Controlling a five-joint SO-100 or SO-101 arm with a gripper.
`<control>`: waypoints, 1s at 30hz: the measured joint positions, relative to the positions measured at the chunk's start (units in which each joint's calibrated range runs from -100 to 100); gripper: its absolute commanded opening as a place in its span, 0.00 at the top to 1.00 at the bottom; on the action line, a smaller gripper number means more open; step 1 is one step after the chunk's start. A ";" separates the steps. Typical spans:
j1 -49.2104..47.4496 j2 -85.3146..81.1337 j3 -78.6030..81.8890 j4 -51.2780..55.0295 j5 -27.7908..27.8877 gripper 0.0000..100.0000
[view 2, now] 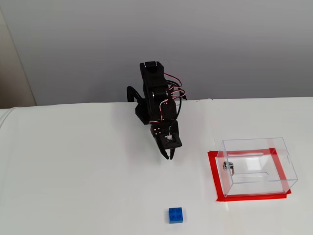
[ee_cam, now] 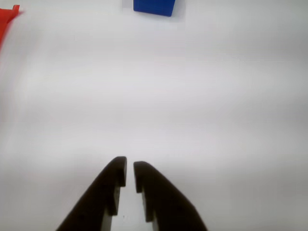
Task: Pick the blue lego brick and place it into the transparent box
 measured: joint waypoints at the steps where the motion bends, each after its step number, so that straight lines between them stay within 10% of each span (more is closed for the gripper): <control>1: 0.00 1.44 -0.97 0.00 0.00 0.98; 30: 0.11 53.11 -49.34 0.17 -2.15 0.98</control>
